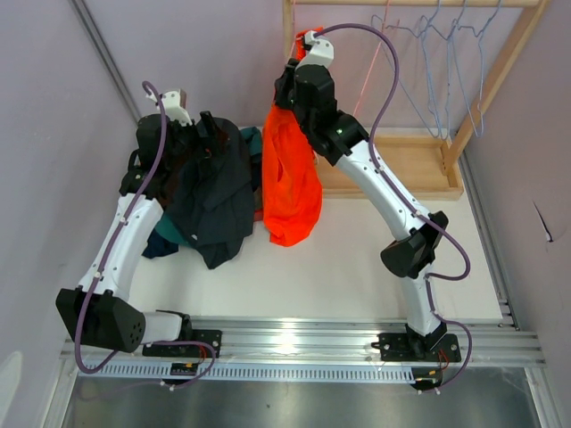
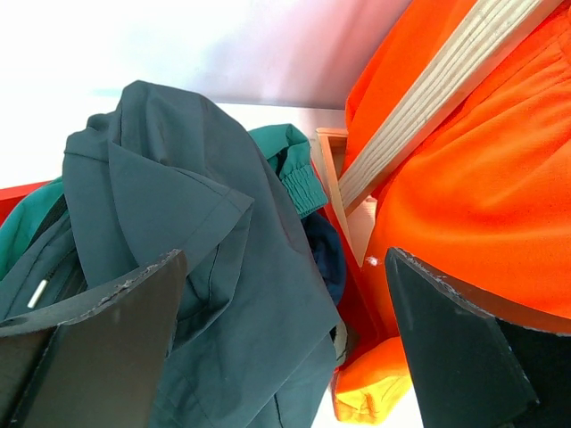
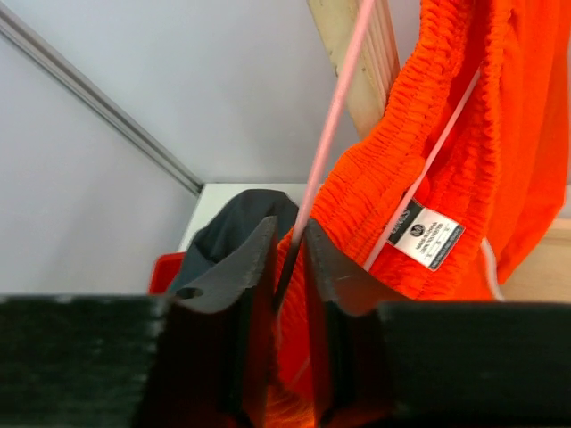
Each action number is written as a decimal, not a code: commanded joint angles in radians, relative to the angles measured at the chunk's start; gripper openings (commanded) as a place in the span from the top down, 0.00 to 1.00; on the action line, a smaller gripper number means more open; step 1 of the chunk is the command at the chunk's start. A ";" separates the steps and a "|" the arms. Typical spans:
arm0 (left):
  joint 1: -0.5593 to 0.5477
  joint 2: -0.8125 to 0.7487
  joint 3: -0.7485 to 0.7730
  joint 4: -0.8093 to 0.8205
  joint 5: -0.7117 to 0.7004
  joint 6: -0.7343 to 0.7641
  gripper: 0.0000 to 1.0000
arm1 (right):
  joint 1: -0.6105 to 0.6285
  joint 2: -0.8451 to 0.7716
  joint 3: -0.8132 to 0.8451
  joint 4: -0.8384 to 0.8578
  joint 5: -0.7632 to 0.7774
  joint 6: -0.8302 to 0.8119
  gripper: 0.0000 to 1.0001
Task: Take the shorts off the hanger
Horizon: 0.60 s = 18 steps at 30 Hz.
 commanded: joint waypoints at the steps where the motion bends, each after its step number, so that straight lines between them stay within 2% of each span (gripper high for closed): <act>1: -0.004 -0.038 -0.008 0.037 0.028 -0.012 0.01 | 0.005 -0.007 0.003 0.061 0.023 0.006 0.85; 2: -0.004 -0.037 -0.008 0.037 0.028 -0.012 0.01 | 0.005 -0.008 0.003 0.062 0.026 0.006 0.91; 5: -0.004 -0.035 -0.009 0.037 0.028 -0.011 0.01 | 0.006 -0.008 0.003 0.061 0.030 0.006 1.00; 10: -0.004 -0.031 -0.018 0.055 0.075 -0.005 0.01 | 0.005 -0.039 0.000 0.068 0.044 -0.014 1.00; 18: -0.041 -0.063 -0.058 0.141 0.325 0.034 0.01 | 0.006 -0.155 -0.046 0.128 0.079 -0.104 1.00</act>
